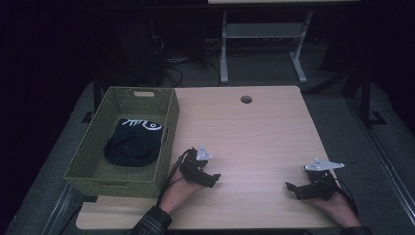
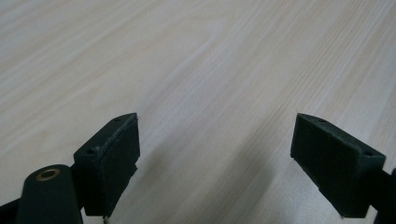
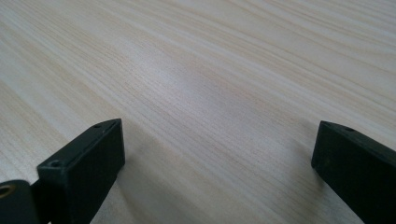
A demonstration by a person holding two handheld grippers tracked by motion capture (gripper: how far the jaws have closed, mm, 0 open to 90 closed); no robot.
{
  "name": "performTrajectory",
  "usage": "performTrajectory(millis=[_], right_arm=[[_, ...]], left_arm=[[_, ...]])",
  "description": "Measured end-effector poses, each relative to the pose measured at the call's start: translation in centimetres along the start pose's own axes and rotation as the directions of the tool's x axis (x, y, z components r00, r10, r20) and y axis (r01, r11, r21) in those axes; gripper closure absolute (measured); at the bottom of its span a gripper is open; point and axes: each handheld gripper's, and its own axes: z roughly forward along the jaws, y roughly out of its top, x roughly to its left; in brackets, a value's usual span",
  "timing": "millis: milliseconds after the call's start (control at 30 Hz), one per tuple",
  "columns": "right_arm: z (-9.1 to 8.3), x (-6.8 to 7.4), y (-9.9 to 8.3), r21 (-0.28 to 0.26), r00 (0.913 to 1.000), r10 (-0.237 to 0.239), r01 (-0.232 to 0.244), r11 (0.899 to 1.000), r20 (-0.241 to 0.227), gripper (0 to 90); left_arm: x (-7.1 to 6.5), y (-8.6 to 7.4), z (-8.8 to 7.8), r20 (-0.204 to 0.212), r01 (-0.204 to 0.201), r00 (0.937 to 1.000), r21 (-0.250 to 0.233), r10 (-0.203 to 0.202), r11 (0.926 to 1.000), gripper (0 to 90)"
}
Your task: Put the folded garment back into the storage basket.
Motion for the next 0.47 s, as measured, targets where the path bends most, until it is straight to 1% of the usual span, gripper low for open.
performTrajectory(millis=[167,333,400,467], right_arm=[[0.0,0.0,0.0,0.000,1.0000,0.000,0.000,1.000,0.000,2.3],[0.0,0.0,0.0,0.000,1.0000,0.000,0.000,1.000,0.000,2.4],[0.0,0.0,0.0,0.000,1.0000,0.000,0.000,1.000,0.000,2.3],[0.0,0.0,0.0,-0.001,1.0000,0.000,0.000,1.000,0.001,2.4]], left_arm=[[-0.2,-0.5,0.7,-0.010,-0.017,0.9998,0.038,0.018,0.9991,14.8],[-0.2,-0.8,0.7,-0.009,-0.019,0.9998,0.013,0.019,0.9997,13.2],[-0.1,-1.2,0.7,-0.004,-0.023,0.9997,-0.017,0.023,0.9996,12.6],[0.0,-1.7,0.6,0.005,-0.036,0.9993,-0.040,0.036,0.9986,12.4]])
